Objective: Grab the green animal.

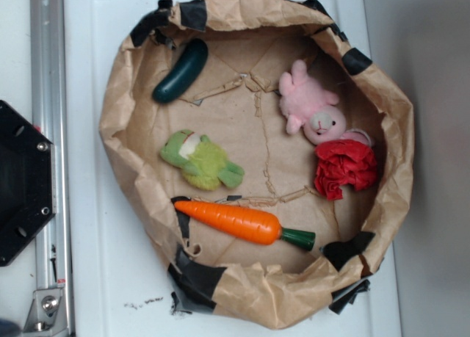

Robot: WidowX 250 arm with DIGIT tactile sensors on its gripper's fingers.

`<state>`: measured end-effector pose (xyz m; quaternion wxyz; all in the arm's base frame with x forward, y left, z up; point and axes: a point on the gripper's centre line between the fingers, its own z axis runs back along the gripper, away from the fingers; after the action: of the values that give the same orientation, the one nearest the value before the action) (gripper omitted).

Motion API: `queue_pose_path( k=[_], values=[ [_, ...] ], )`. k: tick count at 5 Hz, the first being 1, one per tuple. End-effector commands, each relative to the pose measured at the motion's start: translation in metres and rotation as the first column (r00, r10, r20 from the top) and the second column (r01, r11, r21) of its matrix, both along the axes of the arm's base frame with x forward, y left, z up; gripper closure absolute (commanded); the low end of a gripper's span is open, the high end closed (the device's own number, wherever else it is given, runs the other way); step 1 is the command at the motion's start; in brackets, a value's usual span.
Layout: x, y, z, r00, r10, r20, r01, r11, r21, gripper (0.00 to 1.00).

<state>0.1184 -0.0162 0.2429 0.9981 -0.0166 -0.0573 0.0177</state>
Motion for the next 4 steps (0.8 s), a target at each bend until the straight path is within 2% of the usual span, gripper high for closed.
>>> queue_pose_path(
  k=[1,2,3,4],
  values=[
    [0.0,0.0,0.0,1.0,0.0,0.0,0.0,1.0,0.0,0.0],
    [0.047,0.014,-0.04,0.971,-0.157,-0.179,0.12,0.972,-0.2,0.0],
    [0.088,0.031,-0.065,0.964,-0.158,-0.214,0.102,0.962,-0.252,0.0],
    [0.119,0.05,-0.098,0.965,-0.21,-0.159,0.157,0.943,-0.292,0.0]
  ],
)
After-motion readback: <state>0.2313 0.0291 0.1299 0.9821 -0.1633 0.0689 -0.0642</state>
